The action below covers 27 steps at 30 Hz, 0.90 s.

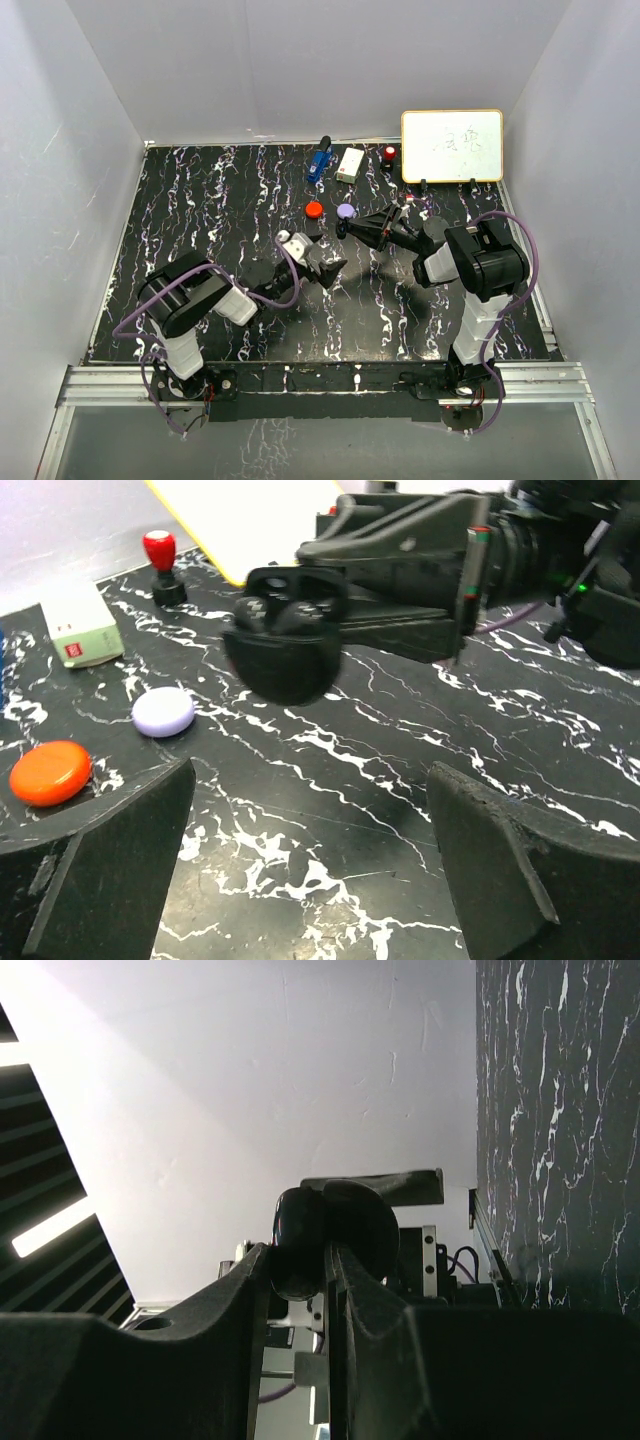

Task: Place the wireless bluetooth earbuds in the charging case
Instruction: Close the charging case.

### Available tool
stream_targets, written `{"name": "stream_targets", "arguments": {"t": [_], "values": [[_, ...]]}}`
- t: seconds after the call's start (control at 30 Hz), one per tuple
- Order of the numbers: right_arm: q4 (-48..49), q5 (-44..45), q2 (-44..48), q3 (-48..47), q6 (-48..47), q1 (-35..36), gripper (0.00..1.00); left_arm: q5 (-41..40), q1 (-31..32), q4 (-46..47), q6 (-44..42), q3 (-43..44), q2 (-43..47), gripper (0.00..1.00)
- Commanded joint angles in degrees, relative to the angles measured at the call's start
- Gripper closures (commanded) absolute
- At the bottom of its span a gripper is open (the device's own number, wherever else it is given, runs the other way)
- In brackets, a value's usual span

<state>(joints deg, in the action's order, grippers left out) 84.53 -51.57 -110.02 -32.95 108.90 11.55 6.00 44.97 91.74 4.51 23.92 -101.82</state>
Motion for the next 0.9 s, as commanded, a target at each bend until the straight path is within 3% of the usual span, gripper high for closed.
{"name": "stream_targets", "arguments": {"t": [0.0, 0.37, 0.87], "values": [[19.35, 0.30, -0.35, -1.90, -0.58, -0.08, 1.00, -2.76, 2.79, 9.07, -10.19, 3.12, -0.35, 0.01], [19.40, 0.07, 0.02, -1.13, -0.40, -0.10, 1.00, -13.08, 3.53, 10.56, -19.03, 10.59, -7.44, 0.01], [19.49, 0.20, -0.08, 0.63, -1.21, -0.13, 1.00, -16.64, 3.63, 10.65, -23.59, 12.84, -6.22, 0.01]]}}
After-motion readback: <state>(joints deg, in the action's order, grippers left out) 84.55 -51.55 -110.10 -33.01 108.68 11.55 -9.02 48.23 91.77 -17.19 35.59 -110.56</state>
